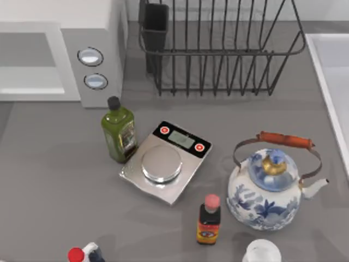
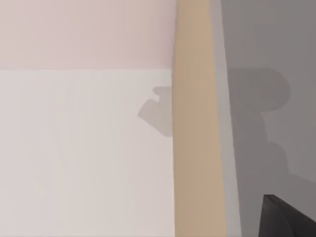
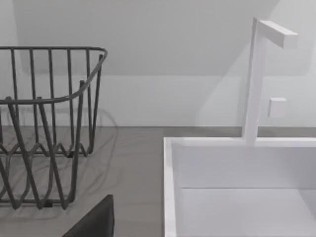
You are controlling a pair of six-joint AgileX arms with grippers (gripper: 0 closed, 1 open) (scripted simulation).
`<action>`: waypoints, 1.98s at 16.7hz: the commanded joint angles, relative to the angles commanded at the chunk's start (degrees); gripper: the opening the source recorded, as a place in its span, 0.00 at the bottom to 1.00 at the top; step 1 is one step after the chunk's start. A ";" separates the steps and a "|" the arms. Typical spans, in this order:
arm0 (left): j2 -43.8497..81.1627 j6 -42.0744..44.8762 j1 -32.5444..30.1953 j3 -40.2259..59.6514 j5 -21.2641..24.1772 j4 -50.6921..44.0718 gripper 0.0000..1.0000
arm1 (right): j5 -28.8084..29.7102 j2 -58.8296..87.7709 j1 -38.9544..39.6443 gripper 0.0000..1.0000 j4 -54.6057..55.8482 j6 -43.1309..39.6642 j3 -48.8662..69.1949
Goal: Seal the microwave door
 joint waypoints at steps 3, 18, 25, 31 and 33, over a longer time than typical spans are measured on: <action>-0.23 -0.03 -0.27 0.06 0.02 -0.19 0.00 | 0.00 0.00 0.00 1.00 0.00 0.00 0.00; -18.06 -10.94 -10.11 -22.04 -4.83 10.57 0.00 | 0.00 0.00 0.00 1.00 0.00 0.00 0.00; -27.60 -19.64 -19.16 -30.54 -10.02 13.62 0.00 | 0.00 0.00 0.00 1.00 0.00 0.00 0.00; -35.82 -27.39 -27.25 -38.11 -14.87 16.55 0.00 | 0.00 0.00 0.00 1.00 0.00 0.00 0.00; -35.56 -27.37 -27.03 -37.99 -14.61 16.41 0.00 | 0.00 0.00 0.00 1.00 0.00 0.00 0.00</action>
